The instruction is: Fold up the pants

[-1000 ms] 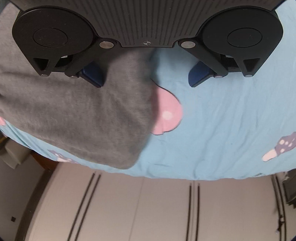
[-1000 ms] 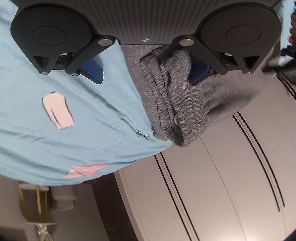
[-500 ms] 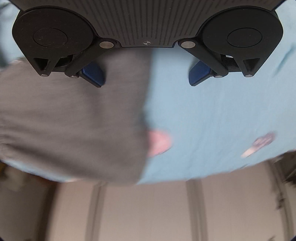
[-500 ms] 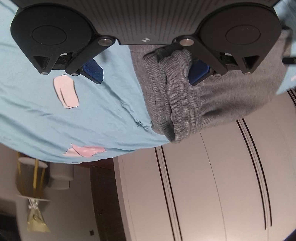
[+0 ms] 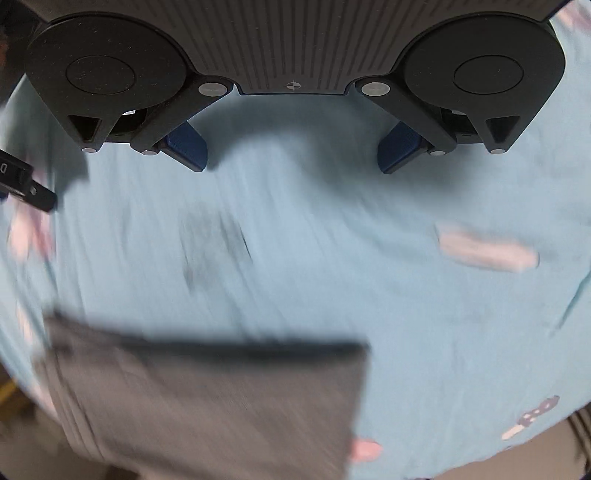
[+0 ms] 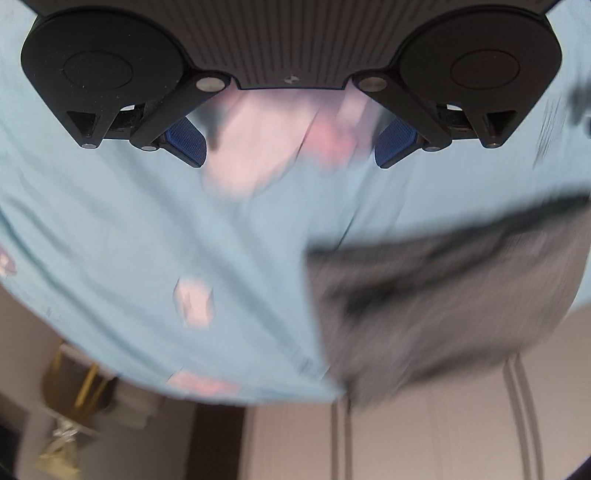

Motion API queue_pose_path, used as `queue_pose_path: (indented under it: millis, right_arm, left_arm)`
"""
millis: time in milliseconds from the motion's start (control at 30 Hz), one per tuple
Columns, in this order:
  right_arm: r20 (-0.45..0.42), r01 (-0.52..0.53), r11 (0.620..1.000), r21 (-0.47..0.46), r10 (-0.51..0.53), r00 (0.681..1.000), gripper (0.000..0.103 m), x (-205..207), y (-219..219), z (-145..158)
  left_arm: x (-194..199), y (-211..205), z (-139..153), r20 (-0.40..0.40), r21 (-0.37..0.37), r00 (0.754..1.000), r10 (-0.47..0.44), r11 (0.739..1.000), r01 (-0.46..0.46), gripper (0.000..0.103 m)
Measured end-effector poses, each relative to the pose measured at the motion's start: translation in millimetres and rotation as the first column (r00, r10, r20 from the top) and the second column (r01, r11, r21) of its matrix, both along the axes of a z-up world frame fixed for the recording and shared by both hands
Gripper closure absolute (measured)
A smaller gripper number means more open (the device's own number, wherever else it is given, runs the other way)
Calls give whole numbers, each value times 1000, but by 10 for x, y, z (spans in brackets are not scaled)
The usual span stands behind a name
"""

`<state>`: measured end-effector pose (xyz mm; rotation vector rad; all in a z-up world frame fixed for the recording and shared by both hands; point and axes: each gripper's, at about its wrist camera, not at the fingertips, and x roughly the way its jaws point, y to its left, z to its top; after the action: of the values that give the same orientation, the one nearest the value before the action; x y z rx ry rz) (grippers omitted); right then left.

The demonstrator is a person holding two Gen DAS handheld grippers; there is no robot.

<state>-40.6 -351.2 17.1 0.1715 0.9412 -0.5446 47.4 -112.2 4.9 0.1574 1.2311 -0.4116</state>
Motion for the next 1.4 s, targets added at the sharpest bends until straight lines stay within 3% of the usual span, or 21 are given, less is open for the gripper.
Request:
queue_pose_path:
  millis: [100,167,267,367,433,500,600,700,867,1100,1400]
  right_arm:
    - [-60,-62,998,28,64,996,5,-165,309,-3]
    - [-92,-85,996,27,87,992,5,-198,436,89]
    - [-181,-109,993,-52,98,979,5,-200,583,292]
    - [-170,-128,989,-74,114,979,5,-263,660,525]
    - [-138,-136,991,5,136,981,5,-252,631,670]
    - [-112,-120,989,85,129,985,5,-215,606,791]
    - [-121,-99,984,145,117,986,5,-99,599,908]
    - [-109,-96,986,139,111,988,5,10,572,1059]
    - [-111,-110,988,111,122,986,5,291,475,1311]
    - [-91,-127,988,87,135,987,5,573,419,1577]
    - [-103,-124,988,93,134,986,5,599,404,1510]
  left_arm:
    - [-363,-81,79,71,74,997,-25,997,19,1]
    - [-485,-14,179,59,36,998,1,999,-3,1]
    - [-497,165,331,59,11,994,93,996,-94,1]
    - [-402,232,554,170,71,973,154,983,-168,1]
    - [-325,257,702,218,83,963,159,980,-181,1]
    - [-234,277,831,191,48,968,165,983,-177,1]
    - [-61,227,995,88,22,986,144,989,-146,1]
    - [75,128,1084,99,47,985,140,988,-146,1]
    - [311,-12,1299,36,30,989,141,989,-143,1]
    - [450,-291,1476,72,75,990,119,989,-124,1]
    - [474,-373,1449,77,92,991,114,988,-121,1]
